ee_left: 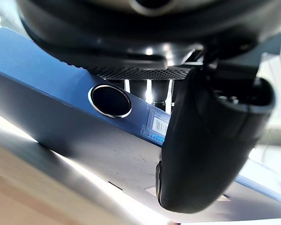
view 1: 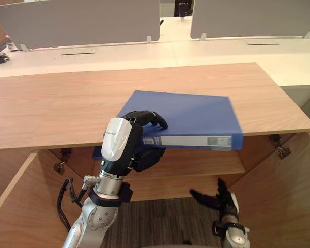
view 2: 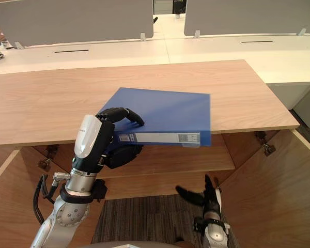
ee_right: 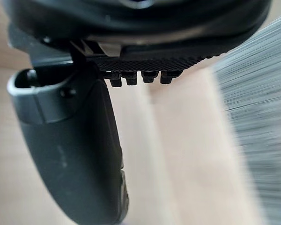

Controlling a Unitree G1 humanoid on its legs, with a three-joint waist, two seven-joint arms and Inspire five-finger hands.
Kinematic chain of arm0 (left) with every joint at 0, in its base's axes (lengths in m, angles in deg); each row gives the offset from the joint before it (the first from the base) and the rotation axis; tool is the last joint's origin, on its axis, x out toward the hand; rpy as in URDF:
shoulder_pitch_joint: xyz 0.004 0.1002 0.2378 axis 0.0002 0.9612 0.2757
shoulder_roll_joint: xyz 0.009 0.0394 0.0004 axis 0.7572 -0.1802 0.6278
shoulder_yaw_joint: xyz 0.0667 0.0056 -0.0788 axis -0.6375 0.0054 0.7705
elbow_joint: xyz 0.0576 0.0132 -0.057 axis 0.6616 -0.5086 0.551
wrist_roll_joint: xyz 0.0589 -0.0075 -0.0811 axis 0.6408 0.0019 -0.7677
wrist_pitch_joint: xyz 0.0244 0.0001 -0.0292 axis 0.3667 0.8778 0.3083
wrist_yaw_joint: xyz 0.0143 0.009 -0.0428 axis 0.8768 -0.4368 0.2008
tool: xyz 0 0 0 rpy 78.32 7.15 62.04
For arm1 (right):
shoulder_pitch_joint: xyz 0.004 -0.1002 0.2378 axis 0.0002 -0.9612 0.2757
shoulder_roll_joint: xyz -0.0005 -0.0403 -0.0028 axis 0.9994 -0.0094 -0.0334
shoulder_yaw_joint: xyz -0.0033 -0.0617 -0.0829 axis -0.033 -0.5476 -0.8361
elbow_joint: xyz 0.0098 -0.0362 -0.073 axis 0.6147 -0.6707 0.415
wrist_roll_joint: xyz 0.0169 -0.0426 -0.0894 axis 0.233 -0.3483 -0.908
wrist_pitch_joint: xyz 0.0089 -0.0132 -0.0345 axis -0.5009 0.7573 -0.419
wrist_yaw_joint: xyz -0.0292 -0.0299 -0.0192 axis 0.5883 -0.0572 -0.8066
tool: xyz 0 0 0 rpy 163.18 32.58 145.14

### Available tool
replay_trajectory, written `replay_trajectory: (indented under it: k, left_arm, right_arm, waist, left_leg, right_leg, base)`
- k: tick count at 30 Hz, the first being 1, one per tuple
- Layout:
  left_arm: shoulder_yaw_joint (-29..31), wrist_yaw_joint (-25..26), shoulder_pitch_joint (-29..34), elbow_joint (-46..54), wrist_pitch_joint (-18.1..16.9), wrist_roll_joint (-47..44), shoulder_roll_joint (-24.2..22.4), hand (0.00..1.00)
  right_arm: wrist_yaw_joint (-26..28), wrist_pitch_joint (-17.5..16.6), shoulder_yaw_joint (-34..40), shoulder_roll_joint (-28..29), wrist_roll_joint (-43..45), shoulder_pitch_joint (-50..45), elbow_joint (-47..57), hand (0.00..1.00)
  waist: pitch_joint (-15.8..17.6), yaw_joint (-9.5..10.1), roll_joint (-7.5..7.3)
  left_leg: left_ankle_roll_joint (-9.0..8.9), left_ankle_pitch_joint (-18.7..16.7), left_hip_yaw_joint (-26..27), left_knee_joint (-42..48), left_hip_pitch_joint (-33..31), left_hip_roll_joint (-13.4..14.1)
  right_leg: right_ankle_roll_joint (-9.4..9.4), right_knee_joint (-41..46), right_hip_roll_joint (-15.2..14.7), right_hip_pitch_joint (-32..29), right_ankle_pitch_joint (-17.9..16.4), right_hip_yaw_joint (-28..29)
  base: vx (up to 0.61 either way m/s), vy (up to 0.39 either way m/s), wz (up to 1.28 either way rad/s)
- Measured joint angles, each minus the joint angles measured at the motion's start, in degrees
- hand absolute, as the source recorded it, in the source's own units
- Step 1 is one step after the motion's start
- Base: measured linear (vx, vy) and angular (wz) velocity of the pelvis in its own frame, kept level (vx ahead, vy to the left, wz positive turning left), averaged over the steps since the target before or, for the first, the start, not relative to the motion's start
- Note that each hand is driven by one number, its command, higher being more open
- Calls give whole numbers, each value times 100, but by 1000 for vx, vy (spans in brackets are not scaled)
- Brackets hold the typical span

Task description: Walk over to the cabinet, pick up the folder, carry it to the office cabinet, place the folder inside the office cabinet, then close the office cabinet door

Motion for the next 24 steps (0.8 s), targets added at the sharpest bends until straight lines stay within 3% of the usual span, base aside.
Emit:
replay_trajectory:
  k: [2,6,12,16,24]
  left_arm:
    - [-5,-12,62,182,-33,-430,-147,0]
    - [17,-303,83,500,-81,-2987,-528,0]
    - [178,-791,323,504,3,-4847,-588,0]
    - [237,-1095,476,503,125,-5725,-576,0]
    - [-237,-2168,461,416,518,-7136,39,0]
  right_arm:
    - [38,-55,41,146,257,-168,617,100]
    - [190,-271,132,276,1277,-455,2524,100]
    - [569,-363,269,217,1753,-539,3874,100]
    - [841,-436,352,20,2048,-551,4335,100]
    - [1142,-458,-435,-1294,2258,742,4111,100]
  waist:
    - [28,-52,-2]
    - [181,-127,9]
    - [231,-211,13]
    - [233,-221,14]
    - [232,-167,14]
  left_leg:
    - [8,-48,57,53,0,1]
    - [23,-186,349,222,-23,24]
    - [37,-240,526,265,5,41]
    - [38,-242,527,279,11,45]
    - [39,-242,553,380,-10,48]
  right_leg:
    - [17,3,-2,-6,11,58]
    - [50,6,7,-121,116,364]
    - [70,20,29,-176,188,529]
    - [105,44,29,-177,209,527]
    - [175,44,20,-173,252,563]
  base:
    - [-11,-2,-19]
    - [-37,0,-38]
    - [-40,-16,-17]
    - [-56,-36,-1]
    - [-64,-36,-2]
